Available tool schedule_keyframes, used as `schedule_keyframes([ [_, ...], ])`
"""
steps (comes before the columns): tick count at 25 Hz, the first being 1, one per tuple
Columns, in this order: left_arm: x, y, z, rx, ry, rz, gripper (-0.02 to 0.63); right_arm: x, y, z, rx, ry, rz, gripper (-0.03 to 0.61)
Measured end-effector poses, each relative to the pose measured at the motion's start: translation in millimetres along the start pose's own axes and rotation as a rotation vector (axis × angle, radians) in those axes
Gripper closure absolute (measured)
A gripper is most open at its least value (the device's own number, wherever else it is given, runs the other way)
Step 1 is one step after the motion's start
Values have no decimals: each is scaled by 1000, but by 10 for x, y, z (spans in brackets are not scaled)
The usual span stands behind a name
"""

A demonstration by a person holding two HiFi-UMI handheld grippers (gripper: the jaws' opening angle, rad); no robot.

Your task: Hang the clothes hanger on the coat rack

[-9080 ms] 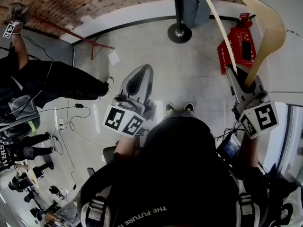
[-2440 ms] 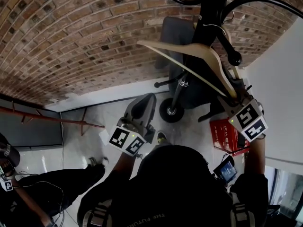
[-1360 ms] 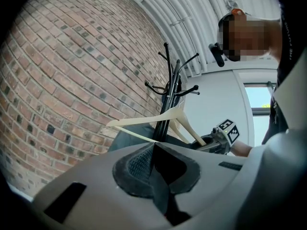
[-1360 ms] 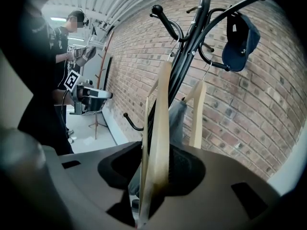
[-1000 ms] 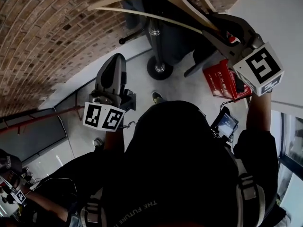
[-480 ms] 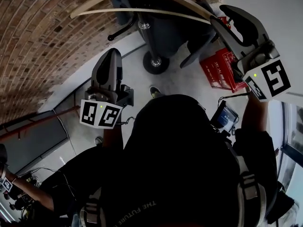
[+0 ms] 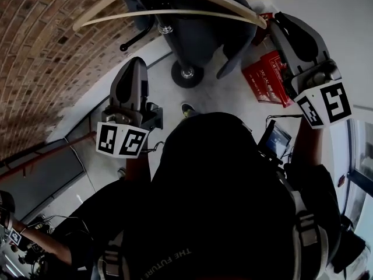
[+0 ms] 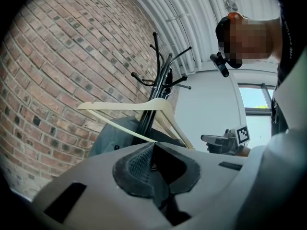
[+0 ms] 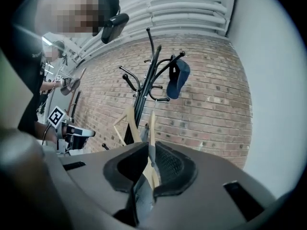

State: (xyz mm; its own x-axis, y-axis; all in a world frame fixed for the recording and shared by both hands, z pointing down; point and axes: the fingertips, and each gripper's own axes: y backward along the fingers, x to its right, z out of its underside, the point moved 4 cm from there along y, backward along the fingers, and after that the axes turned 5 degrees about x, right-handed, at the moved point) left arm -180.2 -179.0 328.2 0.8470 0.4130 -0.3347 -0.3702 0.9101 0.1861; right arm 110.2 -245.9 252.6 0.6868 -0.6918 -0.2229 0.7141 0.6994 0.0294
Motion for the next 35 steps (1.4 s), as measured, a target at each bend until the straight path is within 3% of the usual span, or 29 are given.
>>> schedule_keyframes([
  [8,66,-60,43,-9,-3,8,594,137,89,137,11,-99,79,549],
  [35,-174,2,-27,-11,11,7,594,-115,-149,227,-76,-32,53,558],
])
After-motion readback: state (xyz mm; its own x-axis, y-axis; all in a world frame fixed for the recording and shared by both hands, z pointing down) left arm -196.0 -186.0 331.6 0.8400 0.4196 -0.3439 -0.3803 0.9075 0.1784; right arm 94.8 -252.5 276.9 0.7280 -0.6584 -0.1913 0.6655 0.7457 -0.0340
